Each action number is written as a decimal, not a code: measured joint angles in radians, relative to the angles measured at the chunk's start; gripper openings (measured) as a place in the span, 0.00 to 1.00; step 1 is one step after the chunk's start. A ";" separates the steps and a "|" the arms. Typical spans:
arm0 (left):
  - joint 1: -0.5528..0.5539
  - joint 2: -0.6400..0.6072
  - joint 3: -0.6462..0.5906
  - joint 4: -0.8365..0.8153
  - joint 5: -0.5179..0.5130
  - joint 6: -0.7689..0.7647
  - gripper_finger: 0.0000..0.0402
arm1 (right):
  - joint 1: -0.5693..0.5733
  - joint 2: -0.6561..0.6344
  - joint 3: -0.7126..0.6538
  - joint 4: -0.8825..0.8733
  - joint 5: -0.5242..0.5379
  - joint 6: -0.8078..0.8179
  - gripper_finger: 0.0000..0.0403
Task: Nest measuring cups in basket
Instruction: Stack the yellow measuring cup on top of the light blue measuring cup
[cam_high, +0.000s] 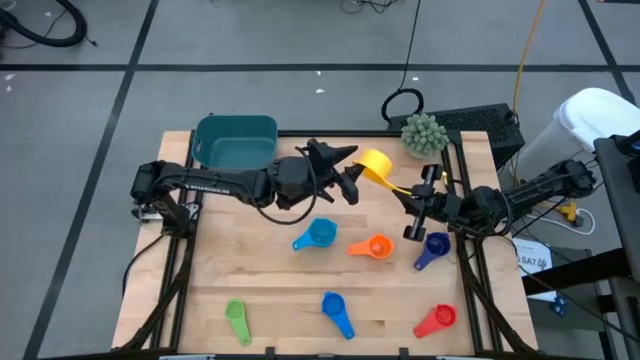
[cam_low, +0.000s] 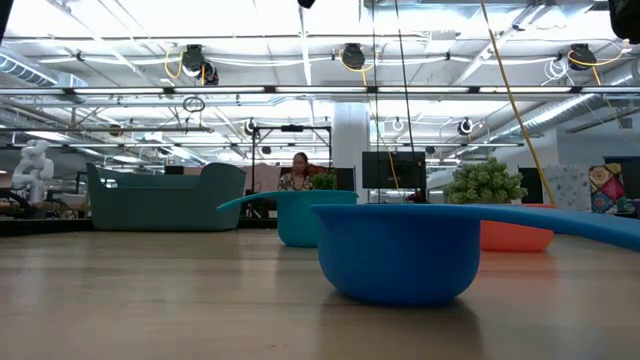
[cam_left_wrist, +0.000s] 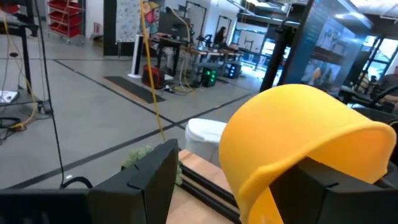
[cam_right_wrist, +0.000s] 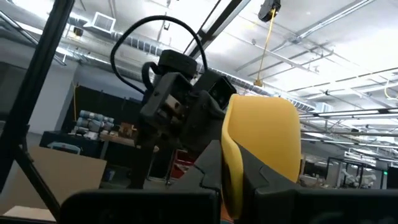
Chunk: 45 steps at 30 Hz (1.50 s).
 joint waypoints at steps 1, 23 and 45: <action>0.000 0.000 0.000 0.001 0.001 0.000 0.54 | 0.000 0.000 0.000 -0.002 -0.001 0.002 0.00; 0.024 -0.006 0.001 -0.057 0.266 0.223 0.07 | 0.000 -0.001 -0.001 0.017 -0.111 0.017 0.19; 0.073 -0.178 0.001 -0.850 0.417 0.484 0.07 | -0.001 -0.149 0.000 -0.046 0.013 0.255 0.72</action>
